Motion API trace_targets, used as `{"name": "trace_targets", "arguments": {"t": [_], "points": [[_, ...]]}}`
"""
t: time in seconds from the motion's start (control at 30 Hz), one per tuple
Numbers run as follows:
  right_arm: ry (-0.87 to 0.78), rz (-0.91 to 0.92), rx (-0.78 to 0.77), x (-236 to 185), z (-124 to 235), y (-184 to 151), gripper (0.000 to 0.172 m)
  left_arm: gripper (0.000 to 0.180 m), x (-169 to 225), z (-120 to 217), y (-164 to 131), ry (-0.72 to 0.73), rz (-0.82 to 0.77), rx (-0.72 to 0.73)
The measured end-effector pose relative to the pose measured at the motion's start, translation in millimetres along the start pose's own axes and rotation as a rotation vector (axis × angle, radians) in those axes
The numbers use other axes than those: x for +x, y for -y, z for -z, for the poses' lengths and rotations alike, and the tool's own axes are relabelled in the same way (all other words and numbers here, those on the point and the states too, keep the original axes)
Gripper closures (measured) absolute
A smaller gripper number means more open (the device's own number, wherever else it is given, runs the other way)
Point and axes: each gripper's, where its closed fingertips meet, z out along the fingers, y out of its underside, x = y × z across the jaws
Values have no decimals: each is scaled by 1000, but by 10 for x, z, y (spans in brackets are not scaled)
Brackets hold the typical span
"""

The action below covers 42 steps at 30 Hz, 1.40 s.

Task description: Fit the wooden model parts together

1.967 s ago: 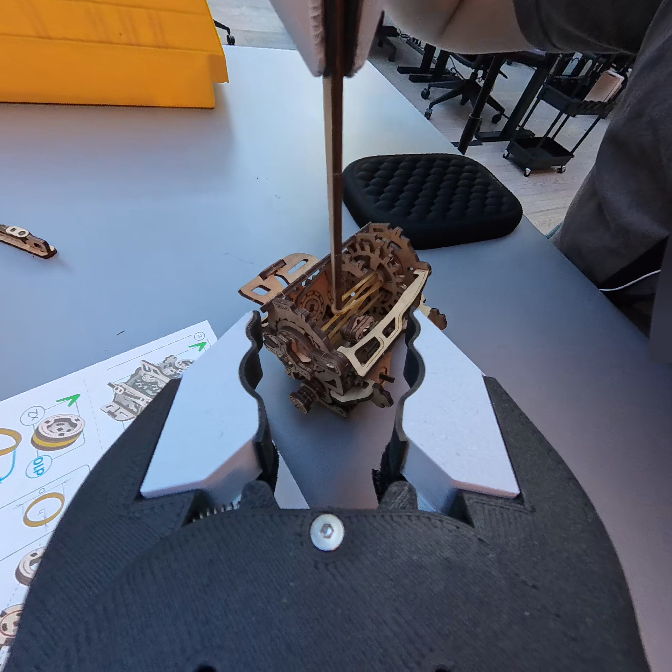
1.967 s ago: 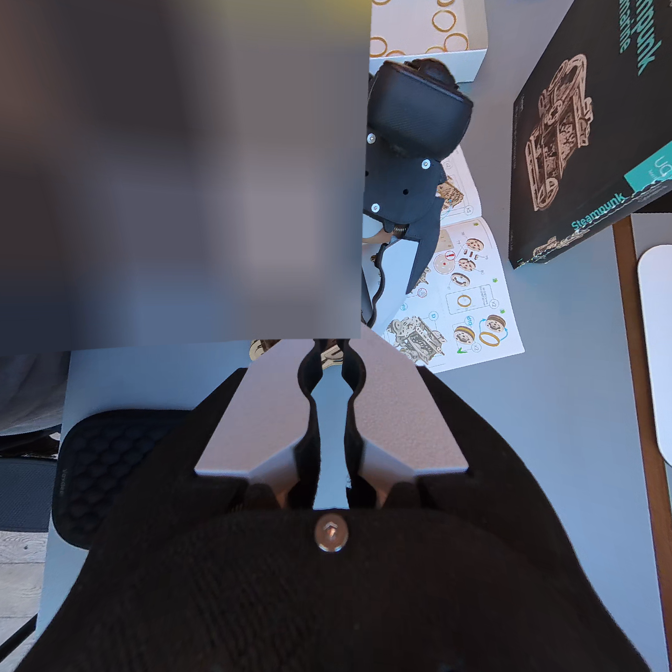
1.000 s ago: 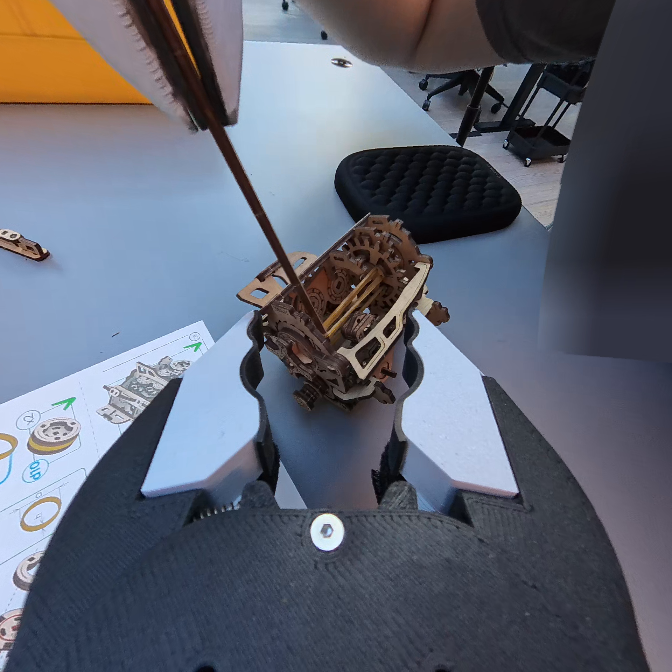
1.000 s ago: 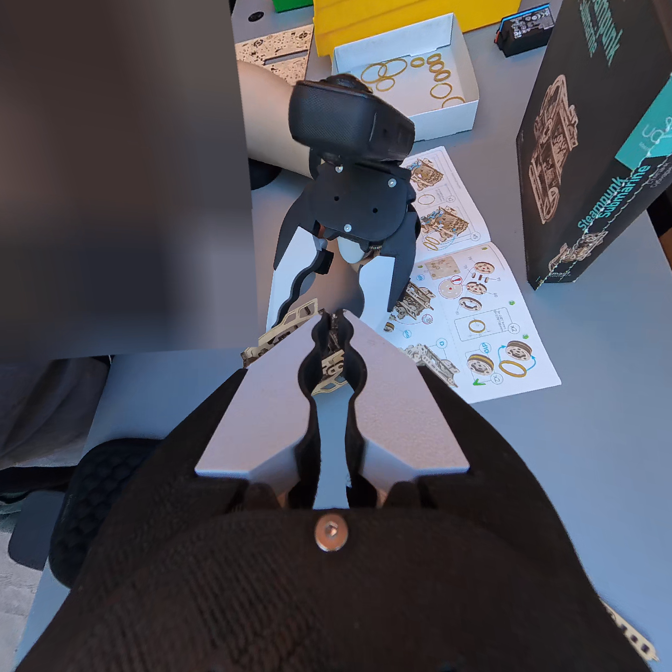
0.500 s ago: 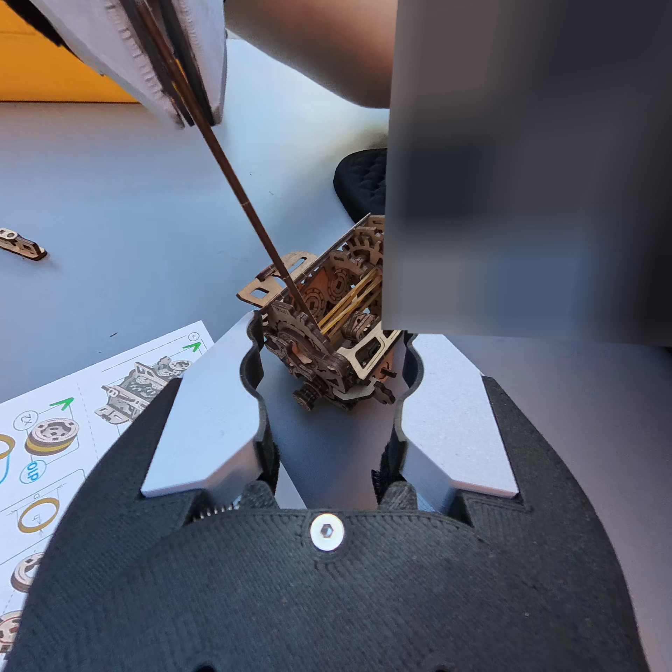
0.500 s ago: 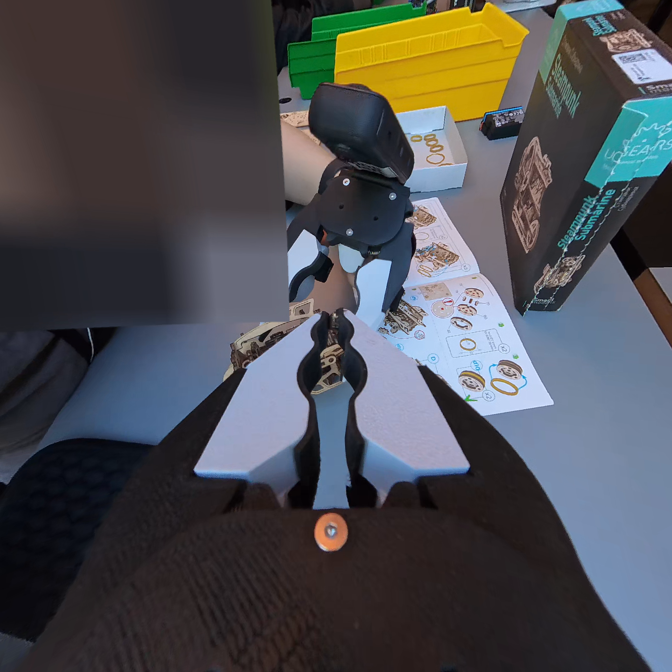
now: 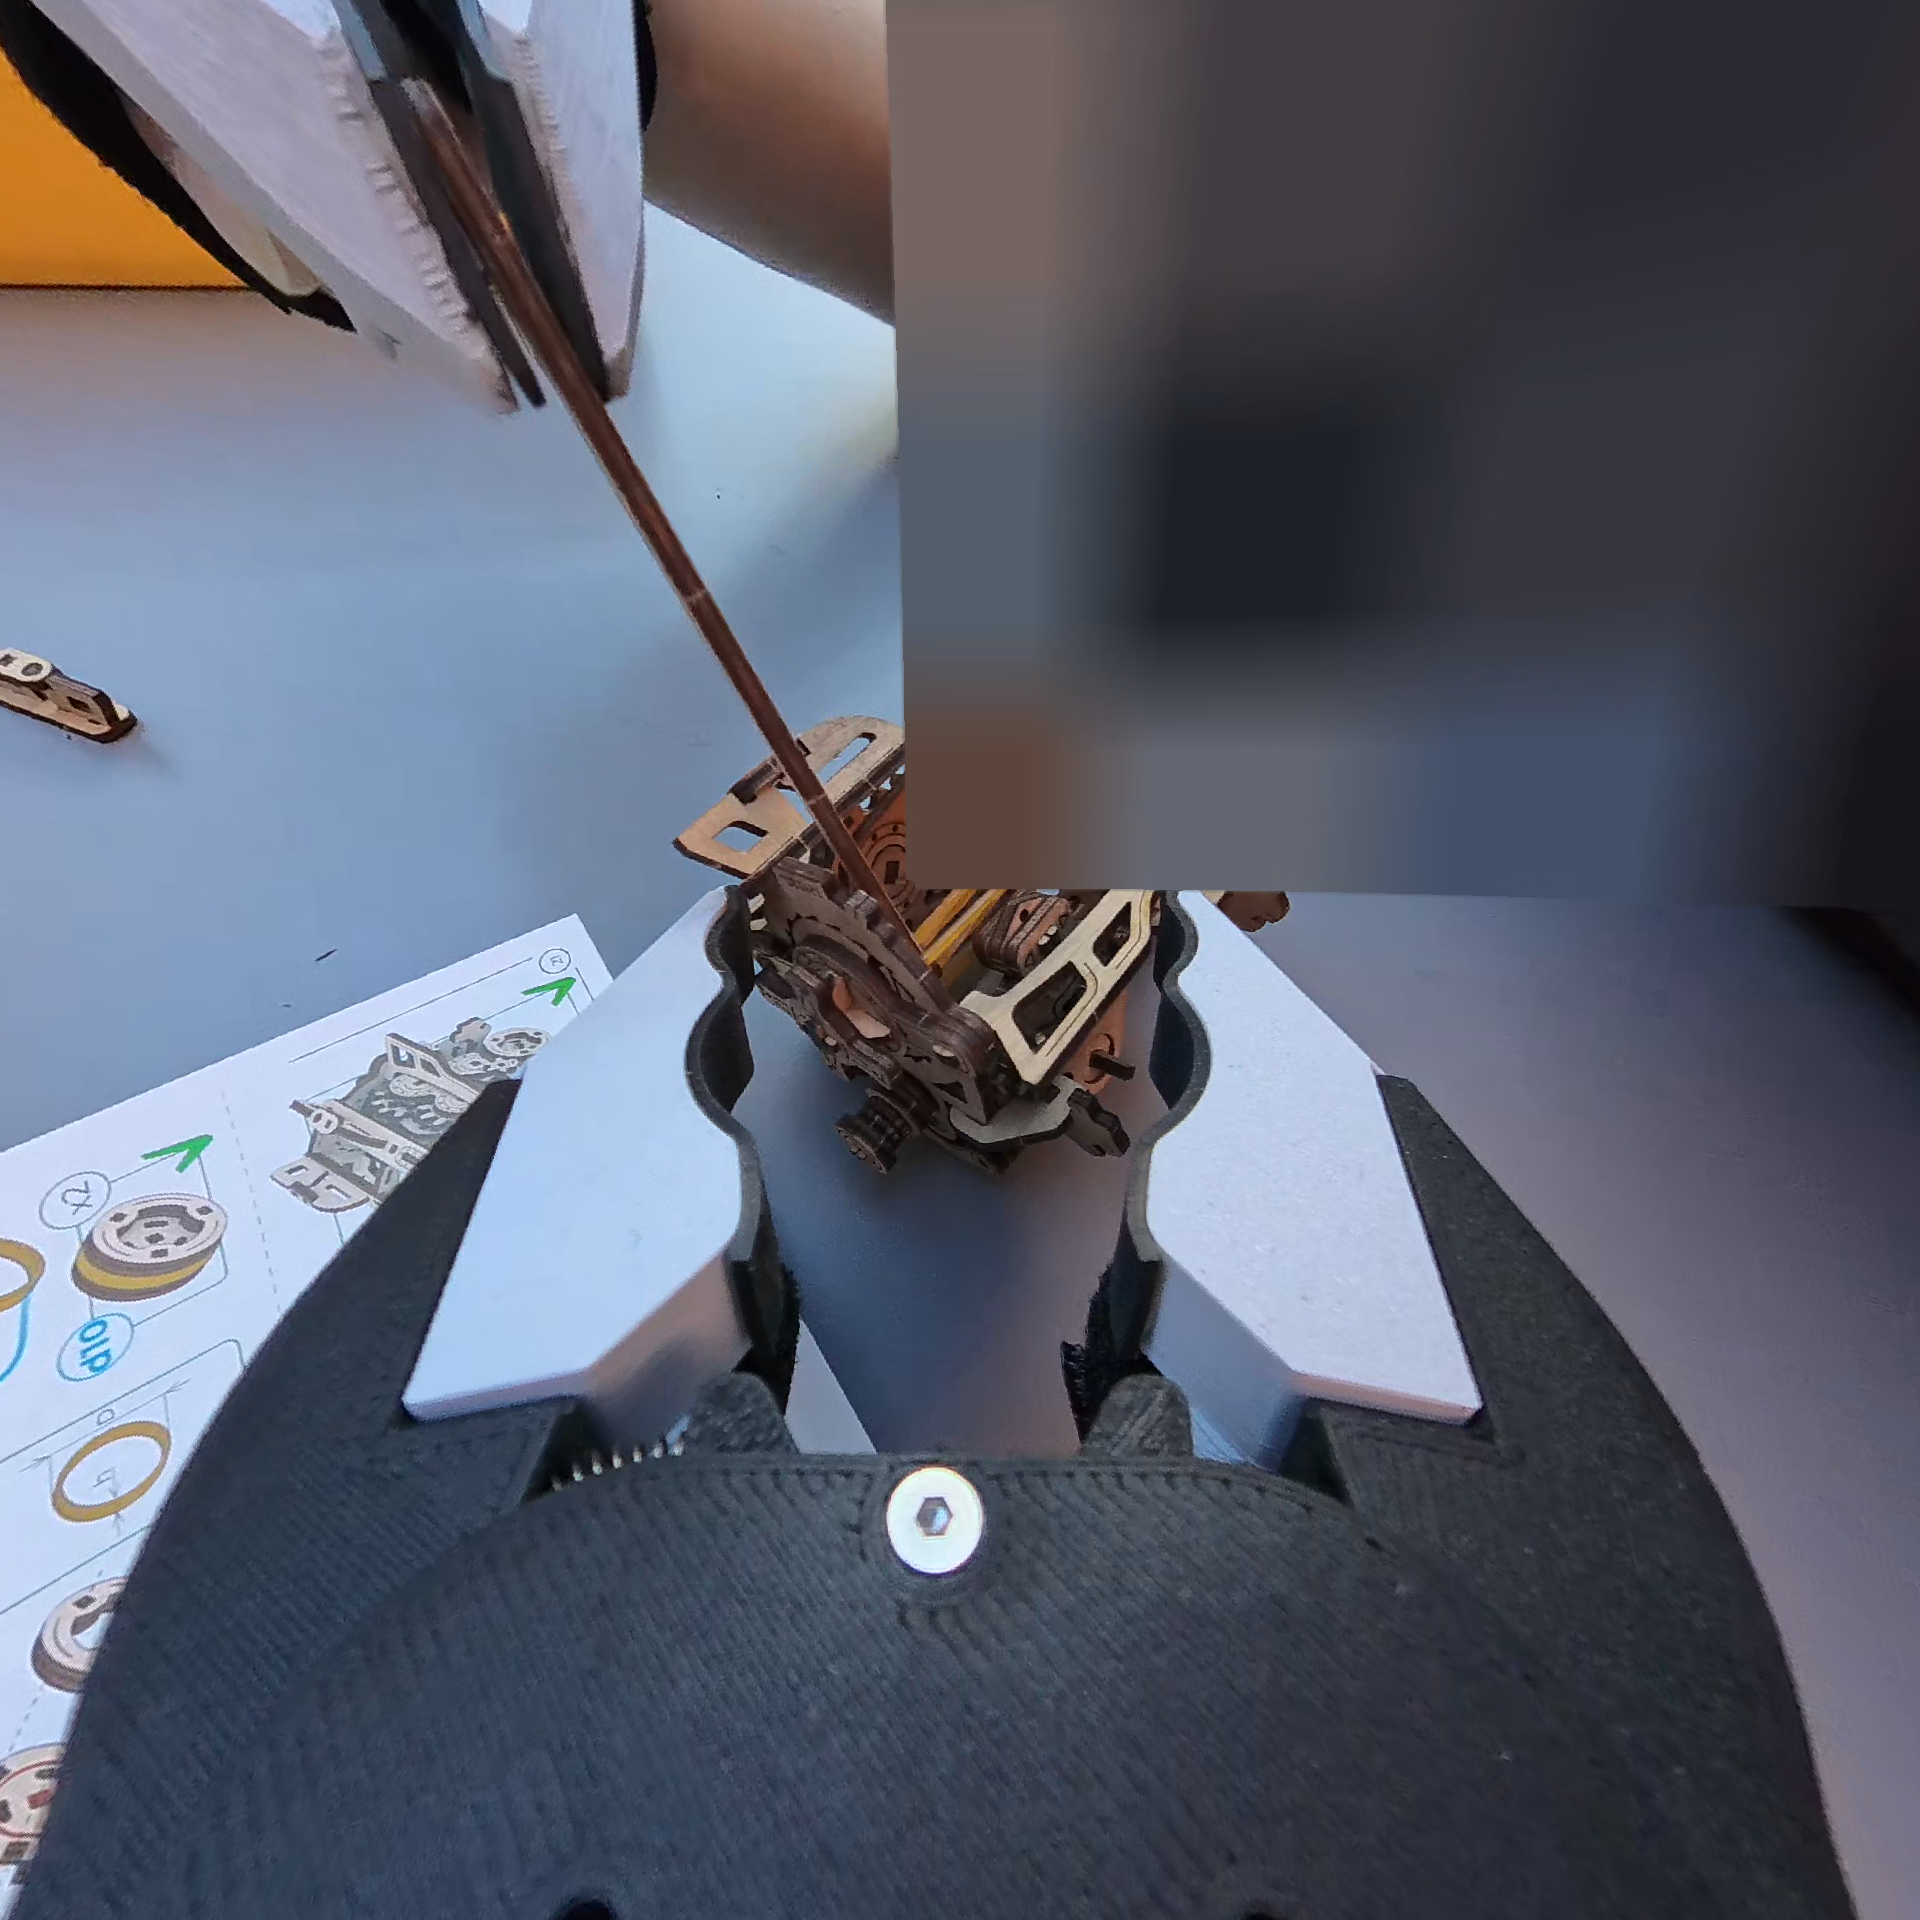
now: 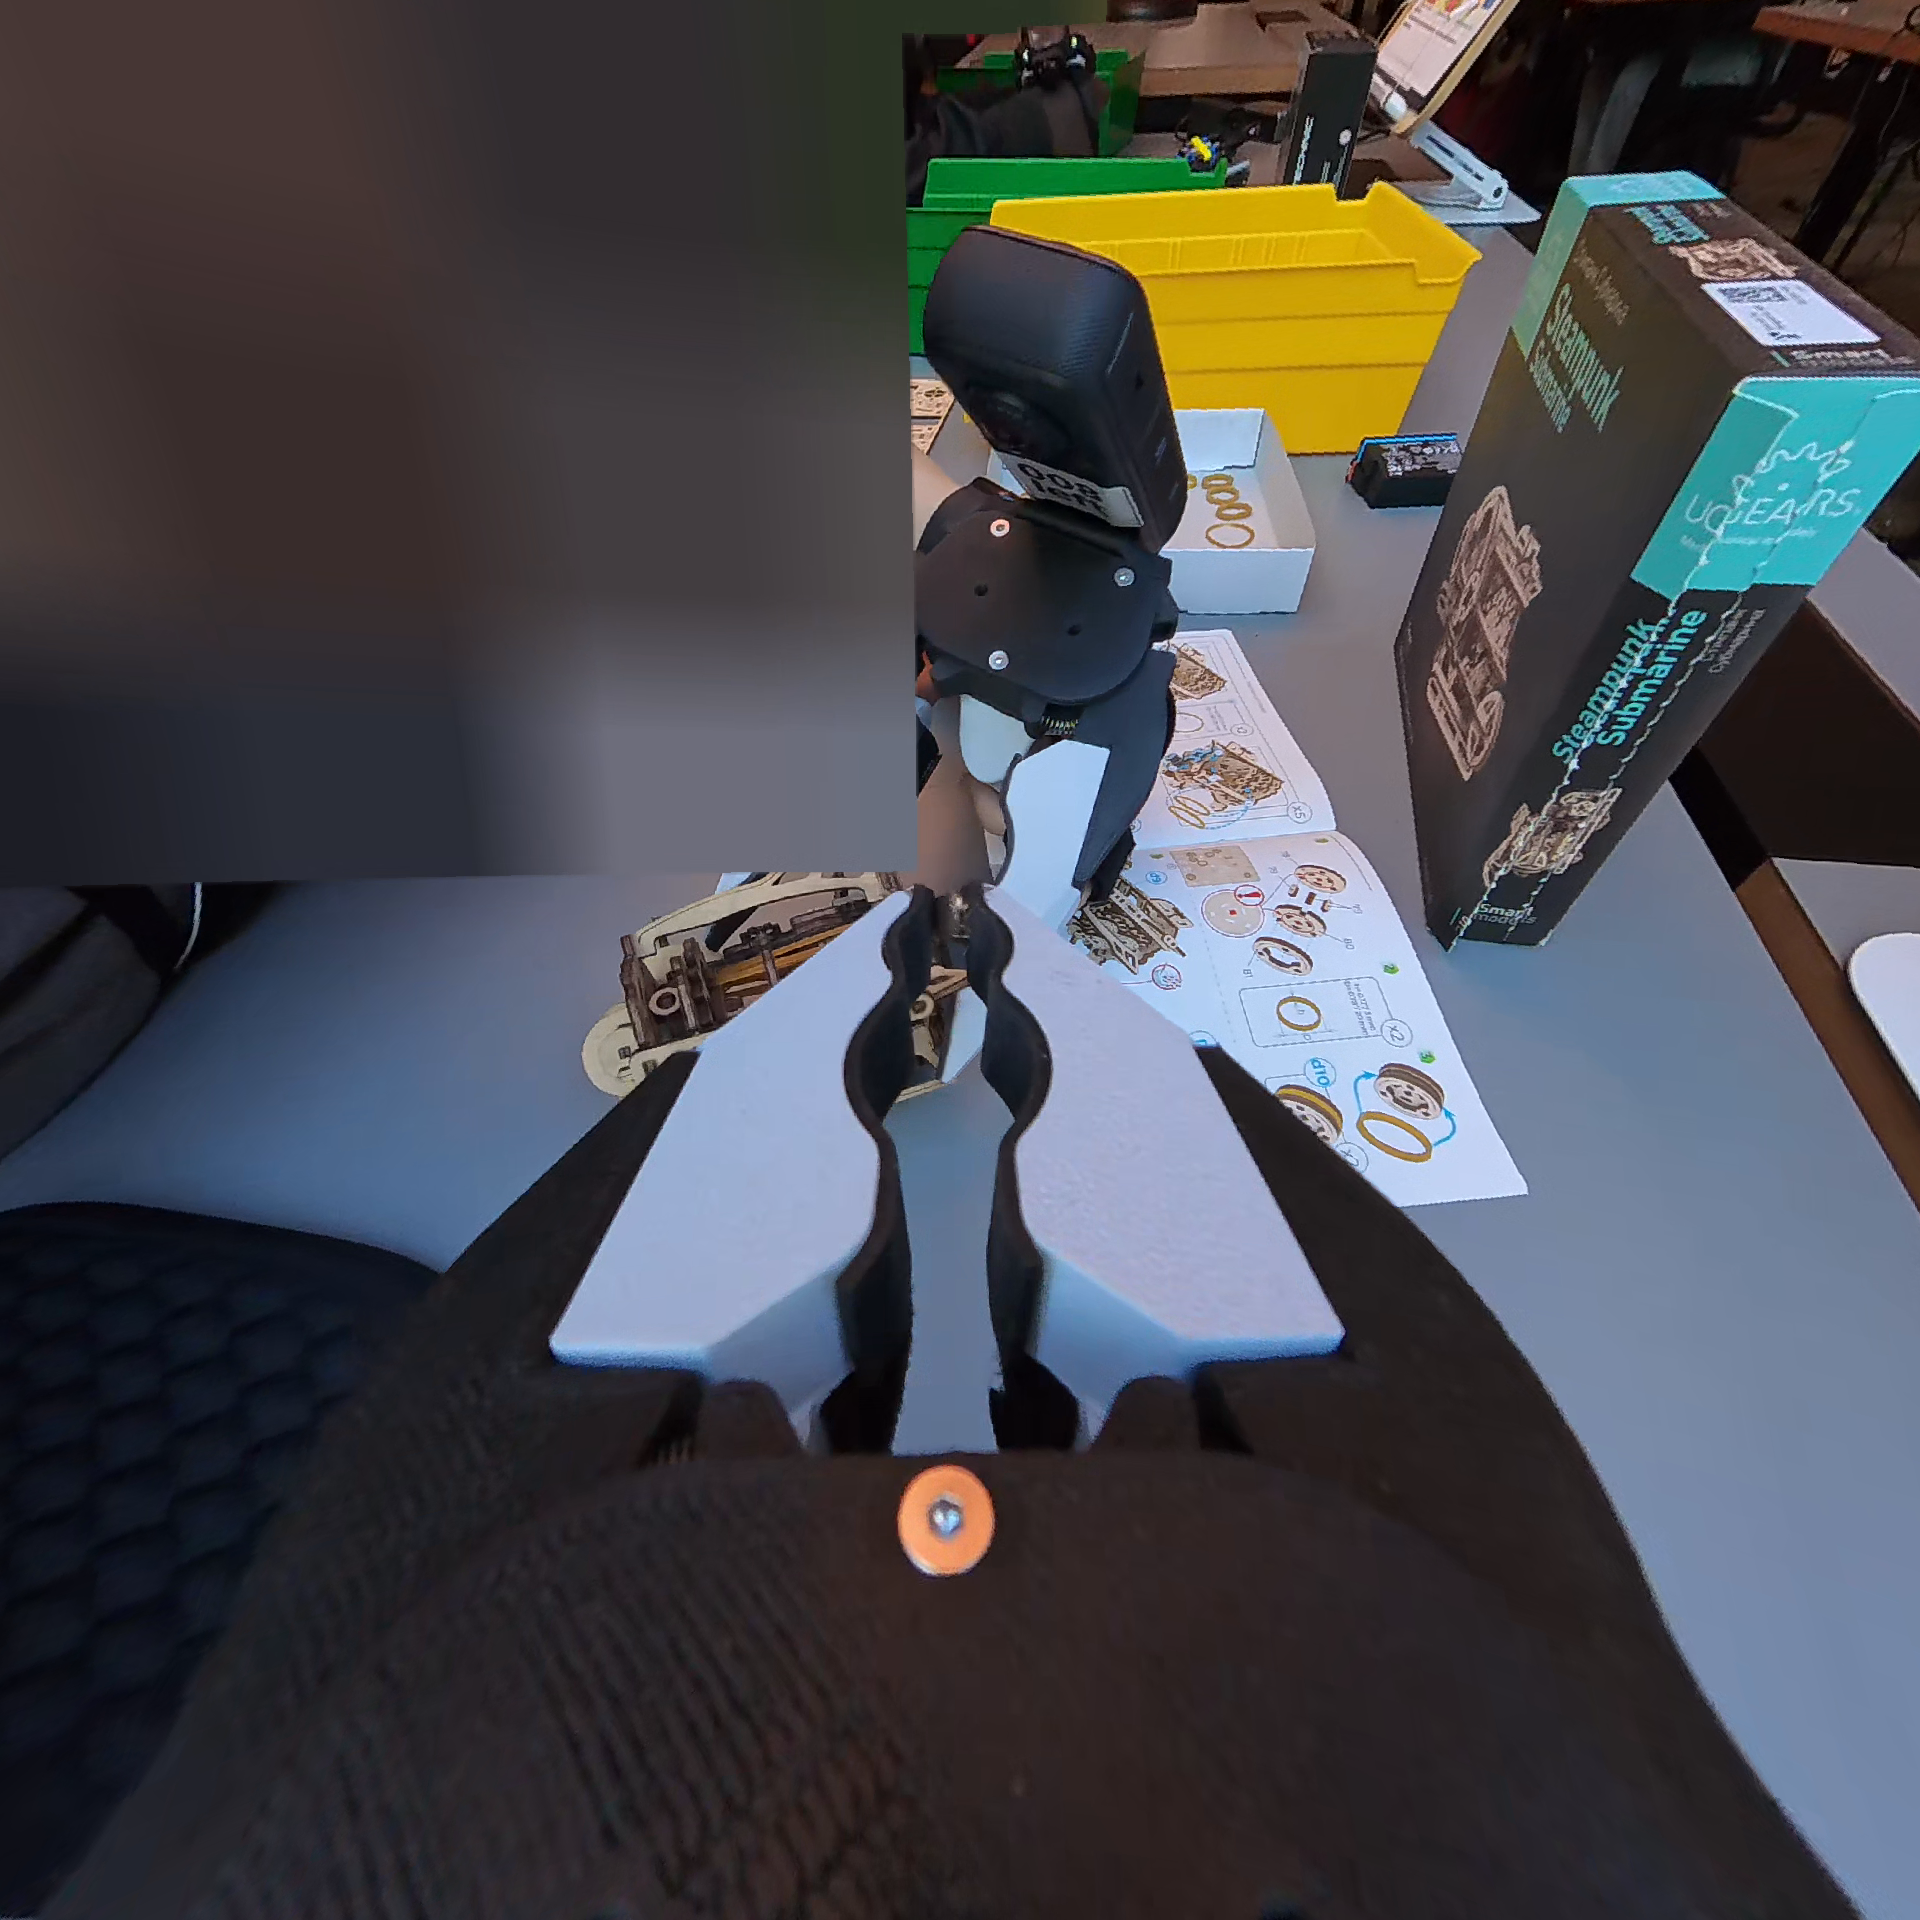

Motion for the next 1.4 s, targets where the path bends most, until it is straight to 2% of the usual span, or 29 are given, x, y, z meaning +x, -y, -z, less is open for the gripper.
{"name": "trace_targets", "arguments": {"t": [0.33,0.7,1.17,1.4], "points": [[15,67,3,-69,34,19,170,105,5,-6,-5,-5,0,-4],[39,27,53,-33,33,-38,169,105,25,-9,-5,-15,-3,-6],[9,234,80,-194,68,-58,170,105,32,-11,-7,-14,-10,-7],[7,261,92,-197,86,-90,170,105,29,-9,-7,-15,-6,-6]]}}
